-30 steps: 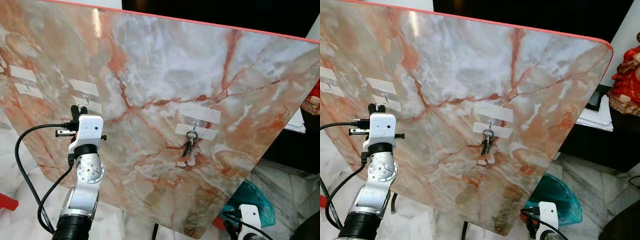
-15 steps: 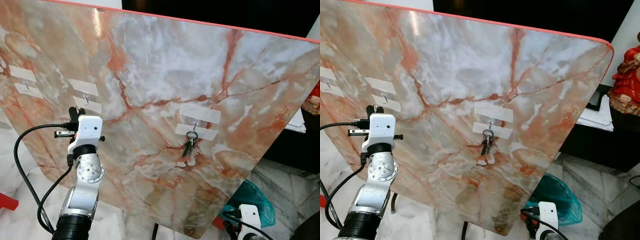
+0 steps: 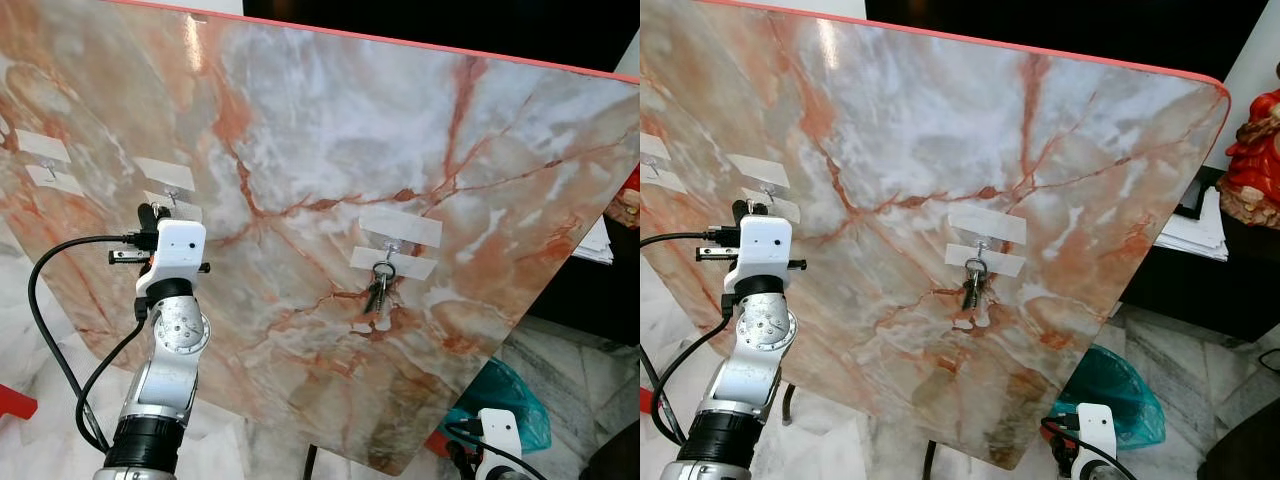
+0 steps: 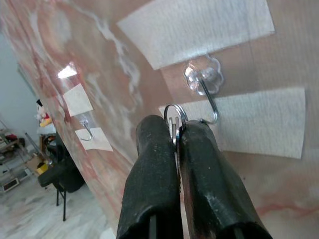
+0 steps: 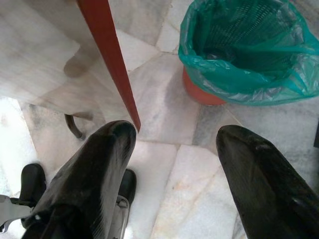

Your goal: Hang keys on a hook

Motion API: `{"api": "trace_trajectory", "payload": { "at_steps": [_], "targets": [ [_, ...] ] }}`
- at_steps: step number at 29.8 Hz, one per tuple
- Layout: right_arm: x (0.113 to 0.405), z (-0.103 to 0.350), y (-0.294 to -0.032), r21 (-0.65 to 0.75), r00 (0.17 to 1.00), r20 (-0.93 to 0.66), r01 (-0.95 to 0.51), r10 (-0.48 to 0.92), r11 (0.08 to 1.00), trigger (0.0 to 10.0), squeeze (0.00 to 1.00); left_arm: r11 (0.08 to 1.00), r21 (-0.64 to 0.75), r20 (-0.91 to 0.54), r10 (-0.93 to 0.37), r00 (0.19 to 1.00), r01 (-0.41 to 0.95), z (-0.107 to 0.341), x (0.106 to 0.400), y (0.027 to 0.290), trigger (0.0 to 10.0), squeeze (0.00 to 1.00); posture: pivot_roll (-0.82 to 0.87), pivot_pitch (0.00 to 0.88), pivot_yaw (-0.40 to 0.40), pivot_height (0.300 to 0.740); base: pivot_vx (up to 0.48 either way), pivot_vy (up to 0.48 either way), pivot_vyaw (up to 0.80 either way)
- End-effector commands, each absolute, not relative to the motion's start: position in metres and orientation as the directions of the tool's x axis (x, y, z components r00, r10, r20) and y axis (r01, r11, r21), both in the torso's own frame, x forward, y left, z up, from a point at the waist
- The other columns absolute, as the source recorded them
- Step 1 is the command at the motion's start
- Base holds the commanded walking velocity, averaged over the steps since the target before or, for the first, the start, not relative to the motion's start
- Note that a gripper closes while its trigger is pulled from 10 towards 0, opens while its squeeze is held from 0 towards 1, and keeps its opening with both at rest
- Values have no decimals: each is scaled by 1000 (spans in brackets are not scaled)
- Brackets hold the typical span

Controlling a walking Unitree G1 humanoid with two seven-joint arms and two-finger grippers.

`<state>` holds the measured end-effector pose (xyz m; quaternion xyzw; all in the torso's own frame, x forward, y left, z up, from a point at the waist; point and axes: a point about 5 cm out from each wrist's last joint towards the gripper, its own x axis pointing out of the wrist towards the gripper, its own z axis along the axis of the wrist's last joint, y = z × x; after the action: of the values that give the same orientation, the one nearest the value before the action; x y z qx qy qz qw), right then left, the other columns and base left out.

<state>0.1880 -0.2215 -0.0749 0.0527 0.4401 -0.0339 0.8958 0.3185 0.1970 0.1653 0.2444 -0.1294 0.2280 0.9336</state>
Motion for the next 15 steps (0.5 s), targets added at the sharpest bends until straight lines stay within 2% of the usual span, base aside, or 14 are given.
{"api": "trace_trajectory", "payload": {
  "at_steps": [1,15],
  "targets": [
    [188,-74,-226,58,609,-793,122,-29,991,10000,0,766,425,351,352,868,-482,167,322,195,10000,0,26,26,-91,740,0,0,0],
    [188,-74,-226,59,609,-792,122,-28,991,10000,0,753,459,348,334,876,-470,167,322,193,10000,0,26,26,-89,740,0,0,0]
  ]
}}
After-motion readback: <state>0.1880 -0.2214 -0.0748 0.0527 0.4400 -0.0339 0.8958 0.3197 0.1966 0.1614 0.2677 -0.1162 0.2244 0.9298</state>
